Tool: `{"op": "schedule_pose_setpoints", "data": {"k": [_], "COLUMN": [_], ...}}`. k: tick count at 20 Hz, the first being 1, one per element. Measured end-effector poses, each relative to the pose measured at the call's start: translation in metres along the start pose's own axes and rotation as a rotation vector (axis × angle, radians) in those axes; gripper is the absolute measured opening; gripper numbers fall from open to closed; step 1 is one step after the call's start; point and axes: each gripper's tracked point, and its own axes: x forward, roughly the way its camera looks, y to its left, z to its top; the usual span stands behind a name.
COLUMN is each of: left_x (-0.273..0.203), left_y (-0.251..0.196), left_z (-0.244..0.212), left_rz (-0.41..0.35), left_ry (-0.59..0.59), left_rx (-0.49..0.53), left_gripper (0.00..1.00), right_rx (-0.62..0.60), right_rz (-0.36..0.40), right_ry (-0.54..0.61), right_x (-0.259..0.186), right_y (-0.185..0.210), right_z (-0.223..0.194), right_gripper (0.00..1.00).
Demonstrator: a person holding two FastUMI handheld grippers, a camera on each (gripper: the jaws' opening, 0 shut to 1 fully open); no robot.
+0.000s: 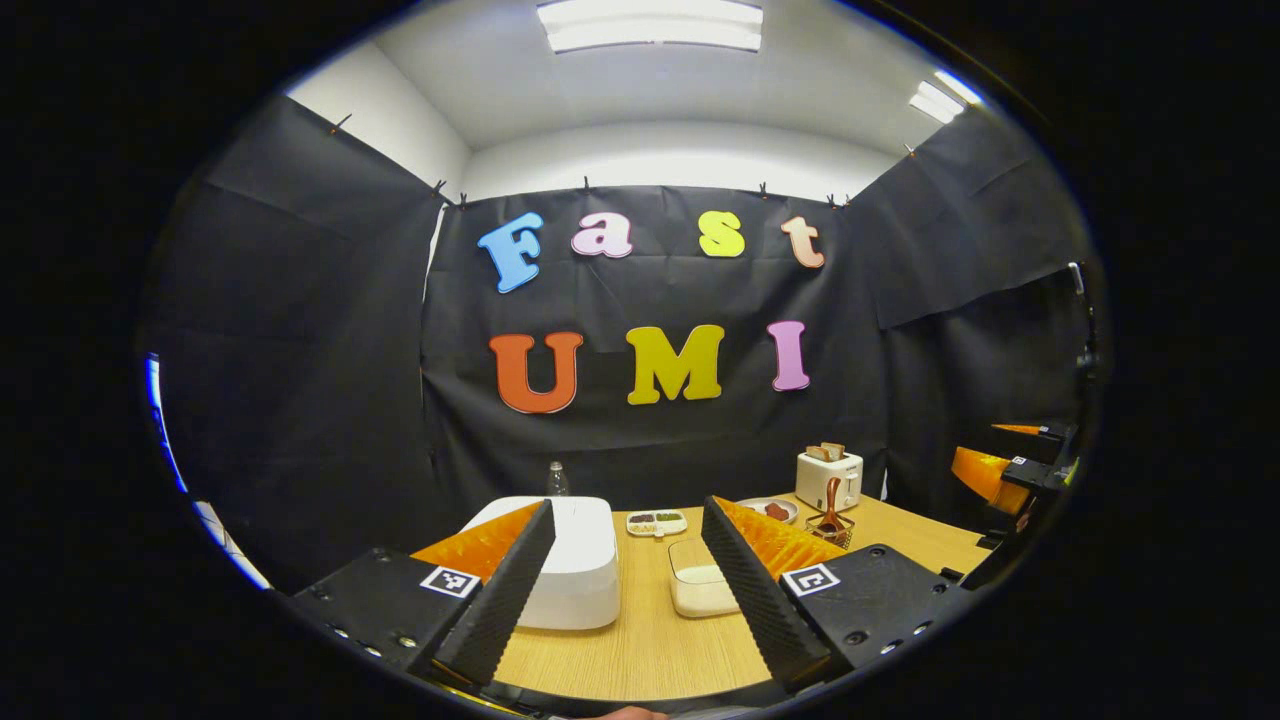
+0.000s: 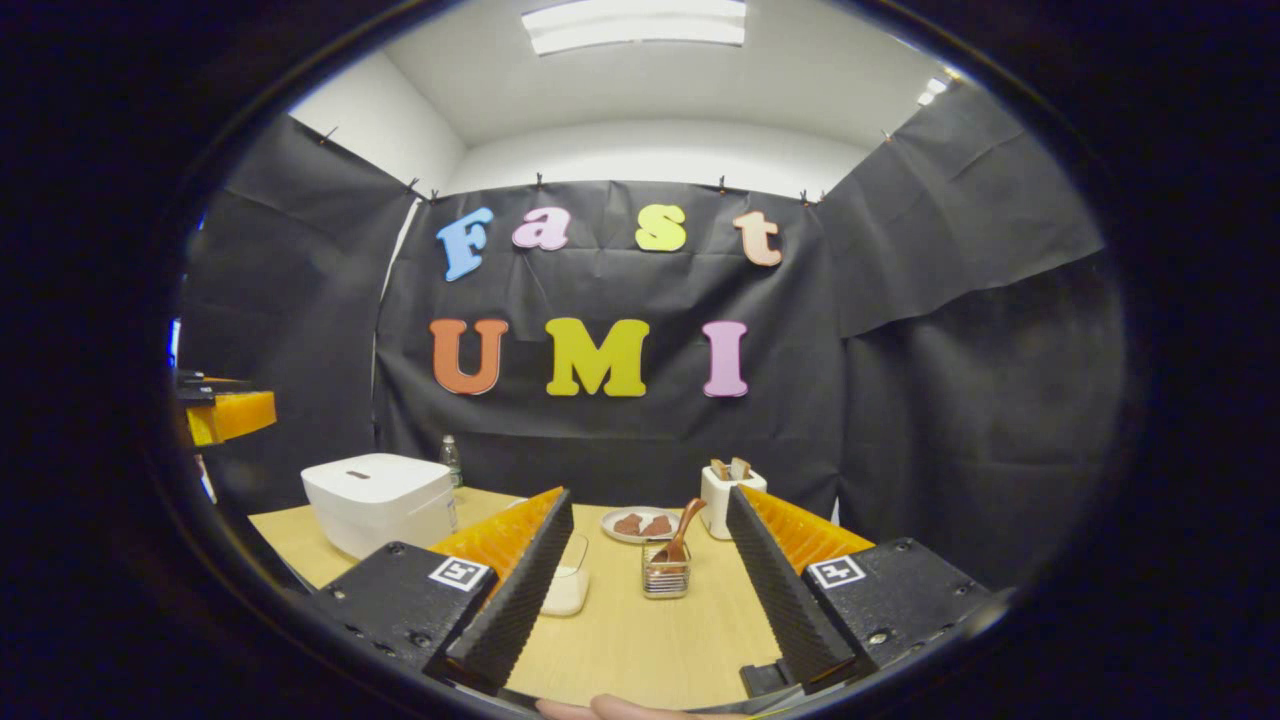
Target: Close the left gripper, press the button to open the rice cooker; take a wooden spoon from the chopstick holder with the right hand, scoop a spoonful of rice and pour it into the rice cooker, then put the wooden spoon back into the chopstick holder.
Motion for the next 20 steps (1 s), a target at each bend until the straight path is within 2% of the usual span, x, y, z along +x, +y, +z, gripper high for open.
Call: {"op": "schedule_pose_setpoints", "data": {"k": [1, 2, 3, 4, 10, 11, 12, 16, 17, 20], "left_x": [0.001, 0.0, 0.0, 0.0, 0.0, -0.001, -0.001, -0.004, -0.004, -0.008], "left_y": [0.0, -0.001, -0.006, -0.01, -0.008, -0.007, -0.006, -0.01, -0.011, -0.01], "left_z": [0.001, -0.002, -0.005, -0.009, -0.015, -0.012, -0.01, -0.004, -0.003, 0.002], "left_rz": [0.003, 0.002, -0.007, -0.018, -0.015, -0.015, -0.014, -0.024, -0.027, -0.029], "left_ry": [-0.003, -0.001, 0.008, 0.016, 0.038, 0.033, 0.028, 0.016, 0.016, 0.007], "left_rx": [-0.002, -0.007, -0.013, -0.018, -0.023, -0.02, -0.017, -0.012, -0.01, -0.009], "left_gripper": [0.94, 0.94, 0.94, 0.94, 0.94, 0.94, 0.94, 0.94, 0.94, 0.94], "right_rx": [0.002, 0.002, -0.002, -0.004, 0.019, 0.03, 0.039, 0.038, 0.034, 0.03], "right_rz": [0.0, -0.004, -0.006, -0.006, -0.019, -0.018, -0.013, -0.028, -0.03, -0.024], "right_ry": [0.0, 0.001, 0.0, 0.0, -0.015, -0.02, -0.022, -0.04, -0.045, -0.059], "right_x": [0.0, 0.001, 0.001, 0.001, -0.001, -0.002, -0.003, -0.005, -0.007, -0.014], "right_y": [0.0, 0.0, -0.001, 0.001, 0.0, 0.001, 0.004, 0.004, 0.005, 0.011], "right_z": [0.0, 0.0, 0.001, 0.002, 0.008, 0.011, 0.013, 0.027, 0.031, 0.037], "right_gripper": [0.95, 1.0, 0.95, 1.0, 1.0, 0.95, 1.0, 1.0, 0.95, 1.0]}}
